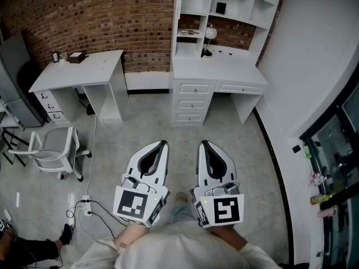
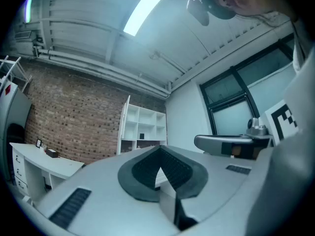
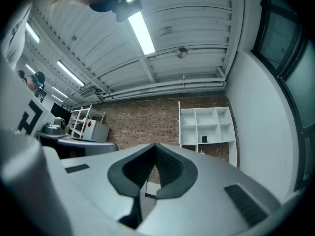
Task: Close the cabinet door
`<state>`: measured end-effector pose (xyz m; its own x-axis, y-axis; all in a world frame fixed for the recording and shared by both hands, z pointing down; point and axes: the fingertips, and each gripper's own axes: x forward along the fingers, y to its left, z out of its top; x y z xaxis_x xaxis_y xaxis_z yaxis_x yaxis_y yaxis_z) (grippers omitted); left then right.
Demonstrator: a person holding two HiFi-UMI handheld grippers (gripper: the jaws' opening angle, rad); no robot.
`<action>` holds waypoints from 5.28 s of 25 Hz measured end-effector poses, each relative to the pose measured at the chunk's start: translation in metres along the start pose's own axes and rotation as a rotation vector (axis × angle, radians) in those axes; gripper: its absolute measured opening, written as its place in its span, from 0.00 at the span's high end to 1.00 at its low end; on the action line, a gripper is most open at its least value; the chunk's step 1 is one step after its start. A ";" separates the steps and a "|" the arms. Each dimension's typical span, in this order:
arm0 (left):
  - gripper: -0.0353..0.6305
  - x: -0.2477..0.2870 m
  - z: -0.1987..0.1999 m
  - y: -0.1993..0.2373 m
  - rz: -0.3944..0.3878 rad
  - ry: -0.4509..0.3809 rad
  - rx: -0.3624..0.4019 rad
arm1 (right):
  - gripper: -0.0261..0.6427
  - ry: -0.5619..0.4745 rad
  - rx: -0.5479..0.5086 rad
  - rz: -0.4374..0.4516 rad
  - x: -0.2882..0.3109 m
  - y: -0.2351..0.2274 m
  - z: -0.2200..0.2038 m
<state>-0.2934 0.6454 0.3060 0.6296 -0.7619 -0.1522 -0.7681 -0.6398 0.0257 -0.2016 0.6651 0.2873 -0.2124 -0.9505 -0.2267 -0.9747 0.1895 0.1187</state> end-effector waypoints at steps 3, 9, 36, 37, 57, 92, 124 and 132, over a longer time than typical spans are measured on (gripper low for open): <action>0.94 0.019 -0.009 0.006 -0.011 0.009 0.013 | 0.93 -0.003 0.008 -0.004 0.016 -0.011 -0.011; 0.94 0.075 -0.010 0.027 -0.005 -0.002 0.015 | 0.93 -0.005 -0.003 0.021 0.068 -0.036 -0.022; 0.94 0.266 -0.030 0.064 0.066 -0.019 0.023 | 0.93 -0.019 0.100 0.109 0.218 -0.171 -0.075; 0.94 0.271 -0.030 0.065 0.065 -0.020 0.023 | 0.93 -0.020 0.098 0.108 0.222 -0.173 -0.075; 0.94 0.398 -0.048 0.128 -0.039 -0.014 0.016 | 0.93 -0.028 0.019 0.048 0.337 -0.218 -0.101; 0.94 0.561 -0.077 0.310 -0.062 -0.018 -0.009 | 0.93 -0.026 0.022 0.043 0.577 -0.224 -0.170; 0.94 0.782 -0.075 0.423 0.004 -0.084 0.065 | 0.93 -0.073 0.043 0.220 0.814 -0.307 -0.218; 0.94 0.806 -0.057 0.432 -0.063 -0.083 0.070 | 0.93 -0.067 -0.005 0.197 0.843 -0.310 -0.197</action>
<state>-0.1112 -0.2510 0.2509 0.6671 -0.7076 -0.2329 -0.7355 -0.6752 -0.0553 -0.0645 -0.2434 0.2494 -0.4032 -0.8768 -0.2622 -0.9135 0.3687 0.1719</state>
